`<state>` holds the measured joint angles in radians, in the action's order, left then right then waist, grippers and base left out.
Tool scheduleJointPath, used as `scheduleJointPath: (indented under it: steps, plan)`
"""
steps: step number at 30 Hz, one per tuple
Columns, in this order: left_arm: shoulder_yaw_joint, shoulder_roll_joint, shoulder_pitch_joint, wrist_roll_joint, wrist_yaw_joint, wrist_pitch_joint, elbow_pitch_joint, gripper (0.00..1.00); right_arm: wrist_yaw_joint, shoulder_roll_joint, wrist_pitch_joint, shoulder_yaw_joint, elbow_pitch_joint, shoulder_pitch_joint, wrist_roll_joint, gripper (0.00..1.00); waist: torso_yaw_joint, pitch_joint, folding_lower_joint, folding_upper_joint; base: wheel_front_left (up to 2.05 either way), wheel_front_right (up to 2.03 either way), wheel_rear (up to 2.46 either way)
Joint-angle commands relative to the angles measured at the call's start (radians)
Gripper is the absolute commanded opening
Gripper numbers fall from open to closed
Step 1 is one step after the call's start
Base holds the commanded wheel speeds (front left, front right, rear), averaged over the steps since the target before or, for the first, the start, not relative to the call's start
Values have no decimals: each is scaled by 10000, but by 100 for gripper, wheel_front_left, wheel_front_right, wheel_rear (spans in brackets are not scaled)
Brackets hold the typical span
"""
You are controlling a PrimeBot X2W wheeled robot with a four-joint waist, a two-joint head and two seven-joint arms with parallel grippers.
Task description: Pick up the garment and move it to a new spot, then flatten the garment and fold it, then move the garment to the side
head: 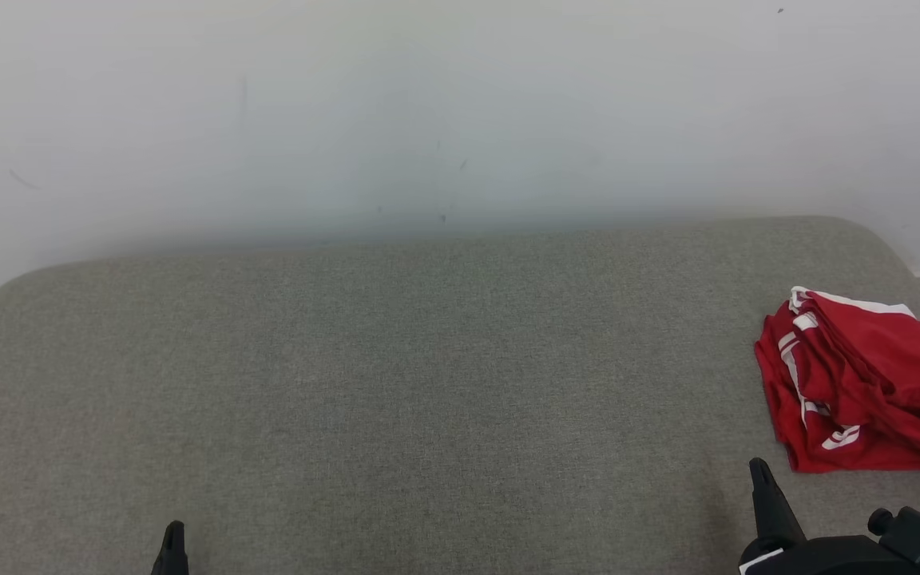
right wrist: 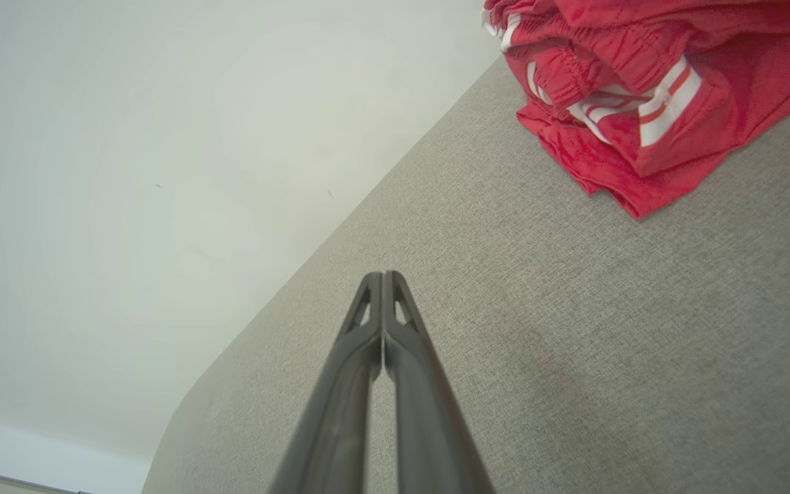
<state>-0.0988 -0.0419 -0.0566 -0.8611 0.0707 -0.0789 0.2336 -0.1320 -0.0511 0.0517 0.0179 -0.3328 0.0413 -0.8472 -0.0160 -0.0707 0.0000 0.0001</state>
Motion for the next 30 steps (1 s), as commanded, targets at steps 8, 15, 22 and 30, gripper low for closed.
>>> scheduleJointPath:
  steps: [8, 15, 22, 30]
  plan:
    - [-53, -62, 466, -1094, 116, 274, -65, 0, 10, -1, -245, 171, 260, 303, -1136, 0, 16, 70, 0, -1, 0, 0, 0]
    - [-66, -69, 626, -1896, 187, 487, -45, 0, 11, 1, -421, 273, 340, 347, -1959, 0, 30, 134, 0, -1, 0, 0, 0]
    - [-80, -74, 774, -2645, 238, 690, -26, 0, 13, 2, -598, 371, 422, 405, -2735, 0, 43, 197, 0, -1, 0, 0, 0]
    - [-93, -79, 930, -3467, 296, 893, -3, 0, 14, 4, -777, 474, 502, 463, -3537, 0, 59, 269, 0, -1, 0, 0, 0]
